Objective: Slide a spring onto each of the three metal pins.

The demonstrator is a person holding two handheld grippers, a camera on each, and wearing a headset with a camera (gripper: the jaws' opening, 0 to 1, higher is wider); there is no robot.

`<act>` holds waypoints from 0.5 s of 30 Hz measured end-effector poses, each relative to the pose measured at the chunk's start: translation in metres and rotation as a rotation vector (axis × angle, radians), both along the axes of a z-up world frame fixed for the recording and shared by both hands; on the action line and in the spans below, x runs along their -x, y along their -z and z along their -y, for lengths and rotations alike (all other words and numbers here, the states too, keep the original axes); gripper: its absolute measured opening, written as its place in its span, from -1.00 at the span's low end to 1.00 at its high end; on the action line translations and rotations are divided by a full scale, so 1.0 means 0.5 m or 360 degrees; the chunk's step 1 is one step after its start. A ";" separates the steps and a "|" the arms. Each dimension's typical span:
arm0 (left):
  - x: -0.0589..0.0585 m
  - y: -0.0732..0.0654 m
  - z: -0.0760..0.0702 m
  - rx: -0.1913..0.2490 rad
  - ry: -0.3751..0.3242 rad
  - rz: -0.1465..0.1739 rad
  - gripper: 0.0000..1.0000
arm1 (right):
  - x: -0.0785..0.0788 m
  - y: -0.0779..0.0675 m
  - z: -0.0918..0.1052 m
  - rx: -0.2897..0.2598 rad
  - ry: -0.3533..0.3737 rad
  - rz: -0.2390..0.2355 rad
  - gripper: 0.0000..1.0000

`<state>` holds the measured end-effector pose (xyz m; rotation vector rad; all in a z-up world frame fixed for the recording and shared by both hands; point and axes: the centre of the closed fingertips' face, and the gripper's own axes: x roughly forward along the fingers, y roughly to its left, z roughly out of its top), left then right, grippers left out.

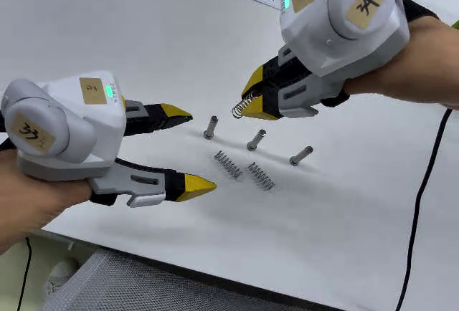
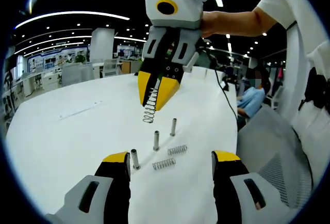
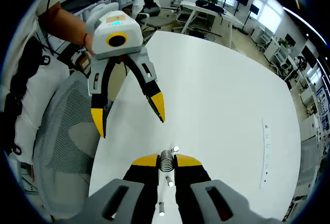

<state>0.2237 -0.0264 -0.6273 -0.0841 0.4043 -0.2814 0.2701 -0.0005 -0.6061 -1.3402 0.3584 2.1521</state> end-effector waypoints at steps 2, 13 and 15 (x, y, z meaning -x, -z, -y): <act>0.002 0.003 -0.005 0.0005 -0.0020 0.0002 0.40 | -0.001 0.010 -0.010 0.0008 0.0006 0.0000 -0.76; 0.002 0.009 -0.025 0.0059 -0.0100 0.0035 0.81 | -0.004 0.074 -0.046 0.0079 0.0017 0.0025 -0.76; 0.001 0.007 -0.026 0.0064 -0.0109 0.0046 0.83 | -0.001 0.082 -0.049 0.0094 0.0011 0.0026 -0.76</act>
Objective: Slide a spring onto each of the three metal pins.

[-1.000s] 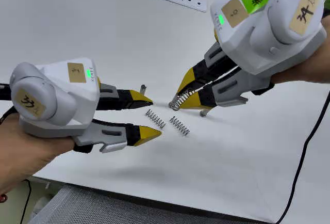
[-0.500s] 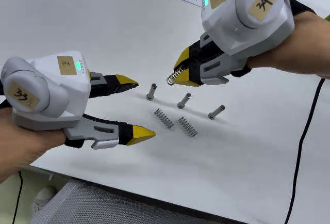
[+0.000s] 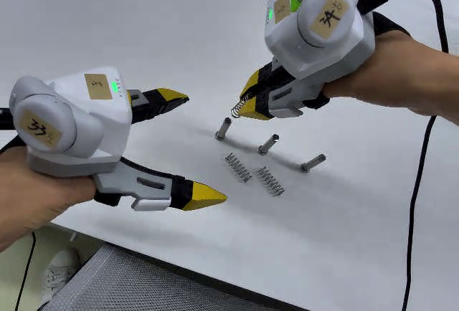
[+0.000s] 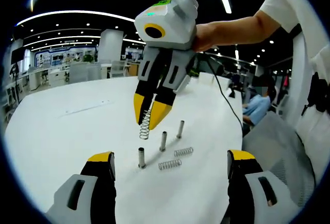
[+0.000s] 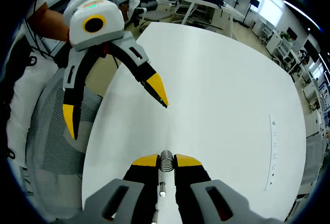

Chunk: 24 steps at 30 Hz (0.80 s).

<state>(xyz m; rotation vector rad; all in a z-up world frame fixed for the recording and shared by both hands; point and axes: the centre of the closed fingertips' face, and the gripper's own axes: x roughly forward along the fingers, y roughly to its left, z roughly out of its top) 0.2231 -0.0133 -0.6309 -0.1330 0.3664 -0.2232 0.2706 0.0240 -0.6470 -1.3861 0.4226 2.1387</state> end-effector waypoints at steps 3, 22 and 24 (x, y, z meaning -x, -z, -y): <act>0.000 0.002 -0.003 0.0006 -0.0008 0.0002 0.90 | 0.001 0.011 -0.001 0.0014 -0.0002 0.0006 -0.76; 0.002 0.009 0.003 0.0045 -0.0003 0.0000 0.95 | 0.000 0.049 -0.006 0.0083 -0.0016 0.0029 -0.76; 0.002 0.009 0.002 0.0049 -0.0006 0.0004 0.96 | 0.001 0.048 -0.006 0.0083 -0.0021 0.0030 -0.76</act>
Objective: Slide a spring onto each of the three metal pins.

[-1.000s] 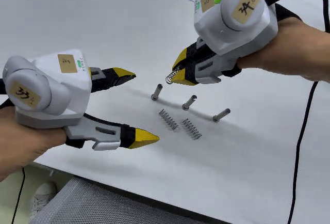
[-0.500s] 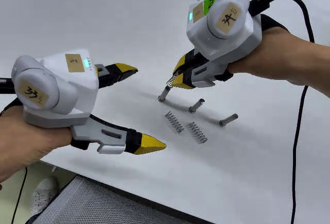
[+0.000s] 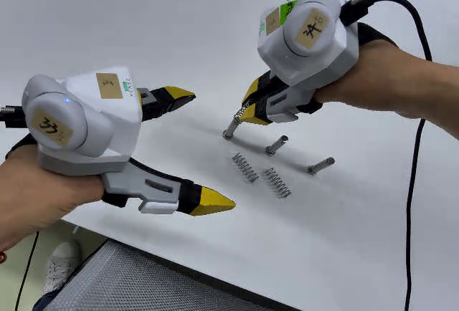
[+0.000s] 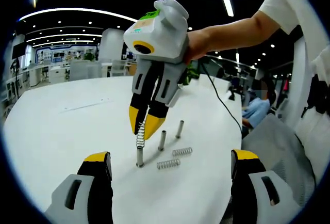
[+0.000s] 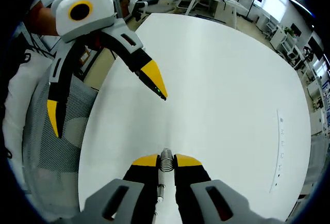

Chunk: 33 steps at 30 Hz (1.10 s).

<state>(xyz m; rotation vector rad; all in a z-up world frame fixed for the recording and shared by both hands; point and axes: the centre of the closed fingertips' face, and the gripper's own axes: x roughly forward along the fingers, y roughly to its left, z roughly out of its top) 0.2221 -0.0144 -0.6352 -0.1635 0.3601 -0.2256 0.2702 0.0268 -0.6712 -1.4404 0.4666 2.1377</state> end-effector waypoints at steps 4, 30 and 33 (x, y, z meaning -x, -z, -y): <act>0.000 0.001 -0.001 0.0003 -0.0003 0.0001 0.96 | 0.001 0.008 -0.003 0.0008 -0.0013 0.0009 -0.76; -0.007 -0.003 0.002 0.0037 -0.0003 0.0025 0.95 | -0.002 0.055 -0.005 0.0038 -0.0067 0.0057 -0.76; -0.007 -0.003 0.003 0.0038 -0.0004 0.0025 0.95 | -0.001 0.062 -0.004 0.0047 -0.0073 0.0062 -0.76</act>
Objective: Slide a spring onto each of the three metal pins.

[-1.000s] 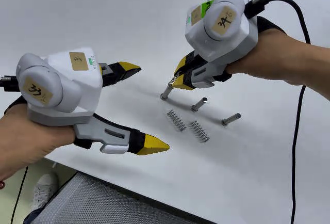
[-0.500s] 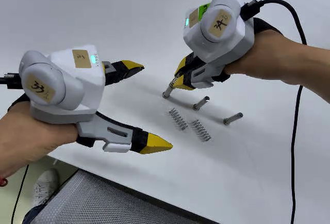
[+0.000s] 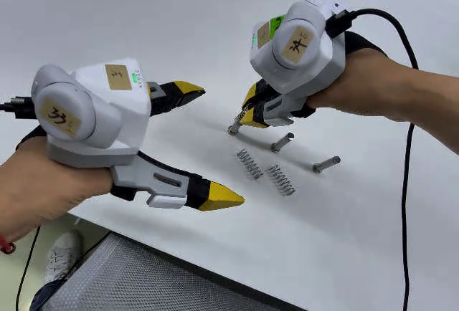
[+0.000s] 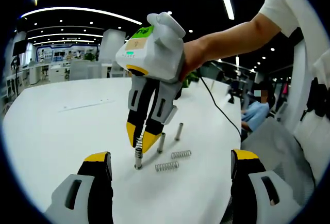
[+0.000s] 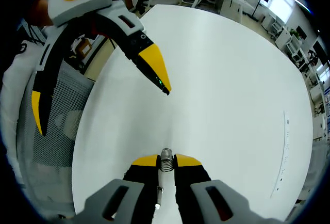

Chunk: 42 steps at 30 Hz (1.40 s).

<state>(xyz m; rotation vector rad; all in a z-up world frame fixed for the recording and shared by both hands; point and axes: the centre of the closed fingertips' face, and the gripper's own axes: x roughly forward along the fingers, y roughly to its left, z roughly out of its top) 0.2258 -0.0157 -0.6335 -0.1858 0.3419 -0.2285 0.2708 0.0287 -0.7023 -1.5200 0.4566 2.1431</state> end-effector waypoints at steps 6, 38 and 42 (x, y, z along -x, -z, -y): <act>0.001 0.000 -0.002 0.0006 -0.0008 0.0002 0.95 | -0.002 0.014 -0.004 0.0006 -0.0010 0.0013 -0.76; 0.007 0.007 -0.006 0.0012 -0.0011 -0.0010 0.94 | 0.004 0.065 -0.001 0.0031 -0.0063 0.0062 -0.76; 0.009 0.010 -0.007 0.0007 -0.0008 -0.0017 0.94 | 0.002 0.066 0.001 0.0032 -0.0072 0.0064 -0.75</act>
